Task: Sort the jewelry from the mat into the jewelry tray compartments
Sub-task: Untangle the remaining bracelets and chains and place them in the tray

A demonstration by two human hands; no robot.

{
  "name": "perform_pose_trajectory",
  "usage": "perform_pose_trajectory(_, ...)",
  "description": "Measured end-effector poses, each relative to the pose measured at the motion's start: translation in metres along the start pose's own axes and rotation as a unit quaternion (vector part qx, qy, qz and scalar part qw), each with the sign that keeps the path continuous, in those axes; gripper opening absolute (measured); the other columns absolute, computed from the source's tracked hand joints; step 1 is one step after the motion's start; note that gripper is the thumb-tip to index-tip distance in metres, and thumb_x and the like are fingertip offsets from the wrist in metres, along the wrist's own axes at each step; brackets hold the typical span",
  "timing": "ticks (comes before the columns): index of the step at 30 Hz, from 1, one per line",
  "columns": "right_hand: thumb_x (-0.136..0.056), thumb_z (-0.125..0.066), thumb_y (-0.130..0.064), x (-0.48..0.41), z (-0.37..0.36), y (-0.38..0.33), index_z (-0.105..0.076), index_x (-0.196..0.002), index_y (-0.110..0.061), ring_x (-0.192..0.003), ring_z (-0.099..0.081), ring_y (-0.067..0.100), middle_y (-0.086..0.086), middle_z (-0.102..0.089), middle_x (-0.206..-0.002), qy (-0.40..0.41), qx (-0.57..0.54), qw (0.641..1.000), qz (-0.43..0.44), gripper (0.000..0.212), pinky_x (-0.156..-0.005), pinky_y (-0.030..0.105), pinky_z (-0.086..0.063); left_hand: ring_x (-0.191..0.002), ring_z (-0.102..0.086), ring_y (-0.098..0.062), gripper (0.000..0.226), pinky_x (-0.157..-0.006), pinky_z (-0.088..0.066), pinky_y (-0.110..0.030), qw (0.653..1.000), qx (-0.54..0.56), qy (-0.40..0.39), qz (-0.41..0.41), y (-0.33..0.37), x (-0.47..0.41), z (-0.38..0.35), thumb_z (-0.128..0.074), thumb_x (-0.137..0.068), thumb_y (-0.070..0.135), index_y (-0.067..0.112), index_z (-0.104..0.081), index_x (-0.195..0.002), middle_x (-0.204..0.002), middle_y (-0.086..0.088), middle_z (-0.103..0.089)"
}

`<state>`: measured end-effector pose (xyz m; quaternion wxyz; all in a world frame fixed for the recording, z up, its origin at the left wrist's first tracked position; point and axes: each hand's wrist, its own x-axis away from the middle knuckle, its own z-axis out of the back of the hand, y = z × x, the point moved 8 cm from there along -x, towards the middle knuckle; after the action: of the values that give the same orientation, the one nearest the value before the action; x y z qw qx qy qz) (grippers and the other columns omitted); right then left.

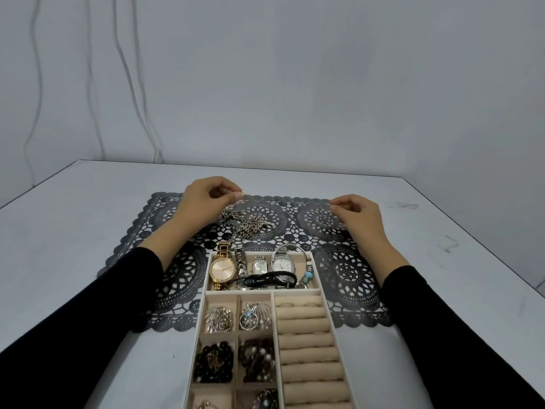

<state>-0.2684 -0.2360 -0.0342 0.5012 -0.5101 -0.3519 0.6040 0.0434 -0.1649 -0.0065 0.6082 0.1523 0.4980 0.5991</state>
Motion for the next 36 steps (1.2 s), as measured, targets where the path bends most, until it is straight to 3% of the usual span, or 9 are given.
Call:
perform_pose_trajectory(4,-0.081,-0.073,-0.008,0.021,0.001,-0.009,-0.074,-0.086,-0.015,-0.075,-0.062,0.016,0.002,-0.068,-0.08,-0.007,-0.082,0.996,-0.029,0.009,-0.058,0.028,-0.054,-0.079,-0.065,-0.017,0.01,-0.078,-0.054,-0.03,0.999,0.039,0.022,0.022,0.01,0.024,0.014,-0.076,-0.083,0.02,0.015,-0.075,-0.091,-0.085,-0.006,-0.072)
perform_pose_trajectory(7,-0.079,-0.074,-0.007,0.036,0.001,-0.016,-0.074,-0.09,-0.012,-0.079,-0.064,0.017,0.006,-0.07,-0.086,-0.012,-0.126,0.991,-0.04,0.012,-0.071,0.035,-0.056,-0.076,-0.063,-0.01,0.008,-0.072,-0.052,-0.019,0.997,0.059,0.041,0.023,0.018,0.041,0.025,-0.077,-0.082,0.021,0.019,-0.074,-0.088,-0.084,-0.001,-0.071)
perform_pose_trajectory(11,-0.078,-0.074,-0.006,0.061,0.002,-0.032,-0.074,-0.09,-0.011,-0.082,-0.062,0.013,0.005,-0.072,-0.089,-0.015,-0.166,0.986,-0.024,0.013,-0.069,0.023,-0.049,-0.078,-0.063,-0.007,0.013,-0.072,-0.051,-0.016,0.995,0.086,0.055,0.02,0.028,0.064,0.039,-0.076,-0.083,0.021,0.015,-0.074,-0.094,-0.086,-0.001,-0.071)
perform_pose_trajectory(16,-0.077,-0.076,-0.006,0.089,0.007,-0.048,-0.074,-0.092,-0.01,-0.086,-0.063,0.013,0.003,-0.072,-0.09,-0.026,-0.22,0.975,-0.014,0.016,-0.077,0.028,-0.051,-0.072,-0.062,0.002,0.011,-0.066,-0.049,-0.009,0.99,0.126,0.057,0.006,0.05,0.094,0.043,-0.075,-0.084,0.016,0.012,-0.074,-0.094,-0.084,0.0,-0.071)
perform_pose_trajectory(20,-0.077,-0.076,-0.006,0.115,0.014,-0.058,-0.074,-0.092,-0.012,-0.084,-0.06,0.012,0.002,-0.071,-0.09,-0.041,-0.238,0.97,0.003,0.016,-0.073,0.026,-0.046,-0.08,-0.065,-0.008,0.013,-0.075,-0.055,-0.018,0.99,0.136,0.046,0.0,0.059,0.117,0.043,-0.076,-0.083,0.019,0.013,-0.074,-0.095,-0.086,0.002,-0.073)
perform_pose_trajectory(27,-0.078,-0.075,-0.009,0.151,0.02,-0.067,-0.074,-0.089,-0.014,-0.07,-0.057,0.004,-0.008,-0.068,-0.074,-0.068,-0.216,0.974,0.019,0.013,-0.069,0.02,-0.044,-0.081,-0.066,-0.012,0.011,-0.076,-0.055,-0.019,0.988,0.153,0.019,-0.024,0.08,0.147,0.031,-0.075,-0.082,0.012,0.021,-0.073,-0.088,-0.087,-0.003,-0.073)
perform_pose_trajectory(32,-0.078,-0.076,-0.011,0.165,0.024,-0.069,-0.075,-0.088,-0.016,-0.07,-0.055,0.005,-0.008,-0.067,-0.073,-0.094,-0.189,0.977,0.022,0.011,-0.067,0.019,-0.044,-0.071,-0.064,-0.002,0.013,-0.065,-0.05,-0.012,0.987,0.158,0.002,-0.036,0.091,0.161,0.024,-0.074,-0.082,0.013,0.025,-0.072,-0.087,-0.078,0.009,-0.072)
perform_pose_trajectory(36,-0.078,-0.075,-0.01,0.172,0.026,-0.07,-0.075,-0.089,-0.014,-0.065,-0.054,0.003,-0.009,-0.065,-0.068,-0.115,-0.157,0.98,0.03,0.012,-0.063,0.017,-0.044,-0.075,-0.065,-0.003,0.013,-0.069,-0.051,-0.013,0.986,0.158,-0.014,-0.045,0.098,0.167,0.018,-0.073,-0.082,0.013,0.024,-0.072,-0.088,-0.078,0.012,-0.072)
